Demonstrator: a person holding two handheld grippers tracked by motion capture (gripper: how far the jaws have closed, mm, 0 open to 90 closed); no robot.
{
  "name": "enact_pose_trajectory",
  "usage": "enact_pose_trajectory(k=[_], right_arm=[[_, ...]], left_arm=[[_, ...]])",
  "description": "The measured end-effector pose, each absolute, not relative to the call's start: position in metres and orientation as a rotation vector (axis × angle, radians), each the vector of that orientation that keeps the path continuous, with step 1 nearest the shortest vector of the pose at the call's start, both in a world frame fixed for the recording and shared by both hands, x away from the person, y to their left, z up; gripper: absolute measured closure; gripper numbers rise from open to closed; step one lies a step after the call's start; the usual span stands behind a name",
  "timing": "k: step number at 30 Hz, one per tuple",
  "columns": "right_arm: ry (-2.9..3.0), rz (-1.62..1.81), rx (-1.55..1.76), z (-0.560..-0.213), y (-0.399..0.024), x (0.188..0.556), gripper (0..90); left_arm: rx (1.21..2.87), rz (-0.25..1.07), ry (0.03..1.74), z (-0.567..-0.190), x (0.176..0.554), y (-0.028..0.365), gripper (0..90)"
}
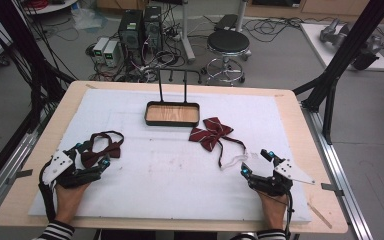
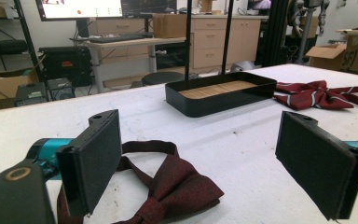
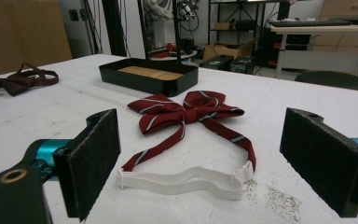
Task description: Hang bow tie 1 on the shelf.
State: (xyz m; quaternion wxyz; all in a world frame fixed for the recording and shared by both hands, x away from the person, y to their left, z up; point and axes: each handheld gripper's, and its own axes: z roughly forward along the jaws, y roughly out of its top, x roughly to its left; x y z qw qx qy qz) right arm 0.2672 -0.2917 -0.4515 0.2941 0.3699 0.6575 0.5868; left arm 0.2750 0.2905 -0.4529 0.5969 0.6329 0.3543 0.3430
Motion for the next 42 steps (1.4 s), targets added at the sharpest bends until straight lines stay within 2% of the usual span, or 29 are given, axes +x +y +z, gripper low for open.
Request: enact_pose_trajectory(k=[35, 42], right_arm=[[1.780, 1.519, 1.024, -0.4501, -0.2885, 0.2700, 11.5], [1.872, 1.416, 1.021, -0.4461, -0.2858, 0.2746, 11.5]], left_arm=[[1.464, 0.802, 0.816, -0.4531, 0.2742, 0.2905, 14.9], [1.463, 0.801, 0.818, -0.4531, 0.2745, 0.2908, 14.9]])
